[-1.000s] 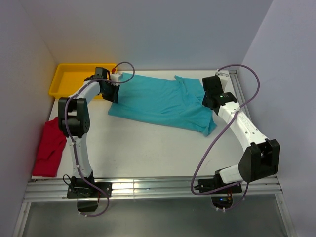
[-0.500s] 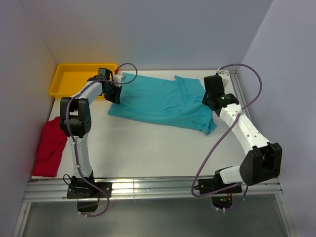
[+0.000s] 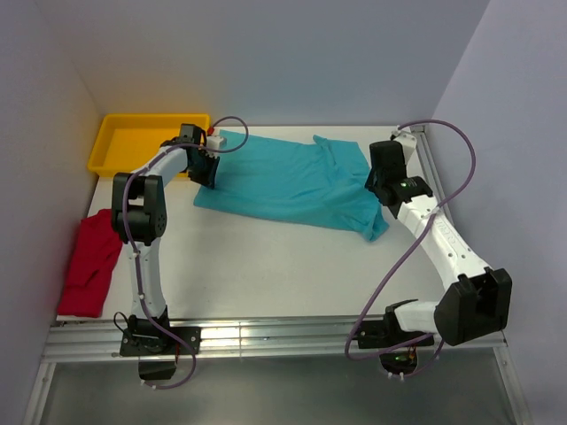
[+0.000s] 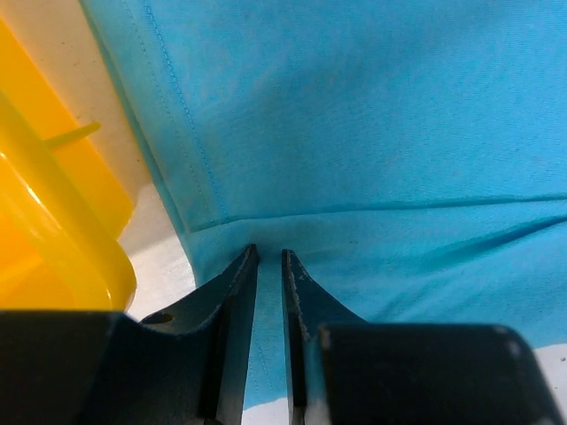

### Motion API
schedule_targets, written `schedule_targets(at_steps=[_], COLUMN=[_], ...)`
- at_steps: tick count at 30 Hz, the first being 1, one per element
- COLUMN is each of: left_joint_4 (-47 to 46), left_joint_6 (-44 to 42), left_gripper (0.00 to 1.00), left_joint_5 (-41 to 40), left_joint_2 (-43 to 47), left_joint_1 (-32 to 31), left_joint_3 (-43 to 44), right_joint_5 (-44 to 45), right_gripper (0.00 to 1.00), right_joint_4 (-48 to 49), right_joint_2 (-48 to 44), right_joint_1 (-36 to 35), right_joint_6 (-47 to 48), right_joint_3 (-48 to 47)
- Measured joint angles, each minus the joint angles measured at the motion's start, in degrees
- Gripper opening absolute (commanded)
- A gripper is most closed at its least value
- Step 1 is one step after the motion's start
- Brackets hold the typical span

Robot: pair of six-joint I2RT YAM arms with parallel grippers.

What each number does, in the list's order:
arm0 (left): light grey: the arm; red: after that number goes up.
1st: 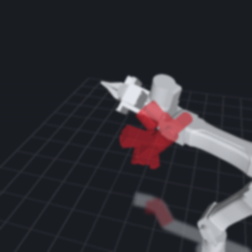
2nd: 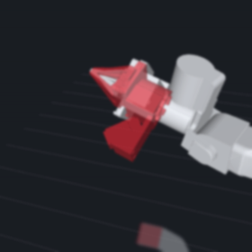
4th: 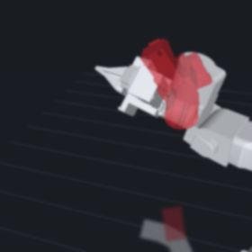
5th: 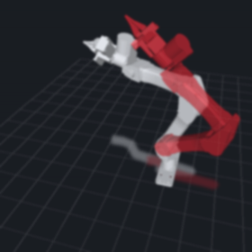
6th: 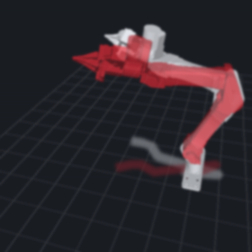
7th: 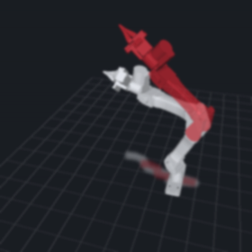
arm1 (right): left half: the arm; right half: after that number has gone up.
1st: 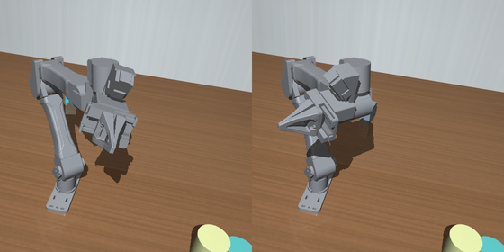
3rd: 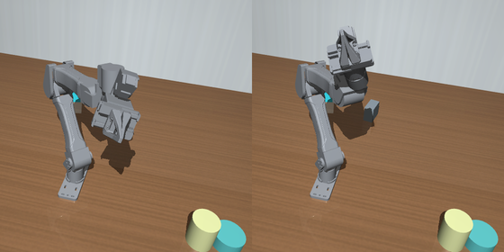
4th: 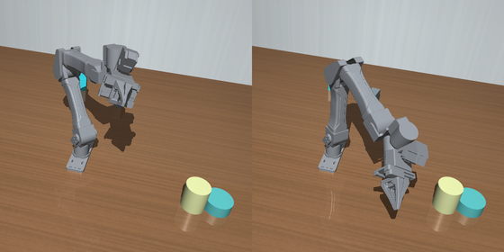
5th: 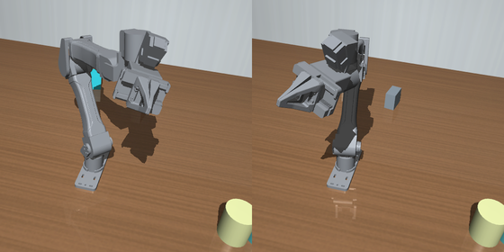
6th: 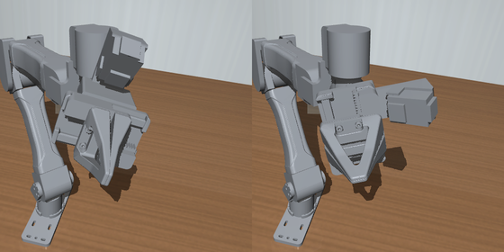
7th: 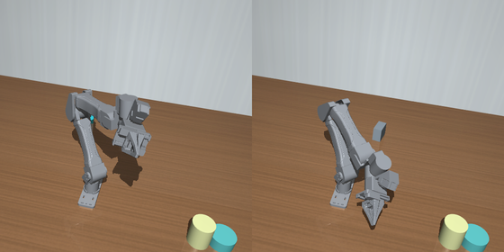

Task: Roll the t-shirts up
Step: Fold the tshirt

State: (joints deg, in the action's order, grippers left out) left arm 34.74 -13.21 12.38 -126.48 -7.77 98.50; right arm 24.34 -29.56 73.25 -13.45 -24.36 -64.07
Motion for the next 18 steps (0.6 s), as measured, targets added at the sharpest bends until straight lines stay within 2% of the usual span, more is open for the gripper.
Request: schedule_targets(at_steps=[18], left_joint_4=[0.0], left_joint_6=[0.5], left_gripper=[0.24], left_joint_5=[-0.3], left_joint_2=[0.0], left_joint_1=[0.0], left_joint_3=[0.0], right_joint_5=[0.0], right_gripper=[0.00], right_joint_4=[-1.9], right_joint_2=[4.7], right_joint_1=[5.7], right_joint_6=[-1.6], right_joint_3=[3.8])
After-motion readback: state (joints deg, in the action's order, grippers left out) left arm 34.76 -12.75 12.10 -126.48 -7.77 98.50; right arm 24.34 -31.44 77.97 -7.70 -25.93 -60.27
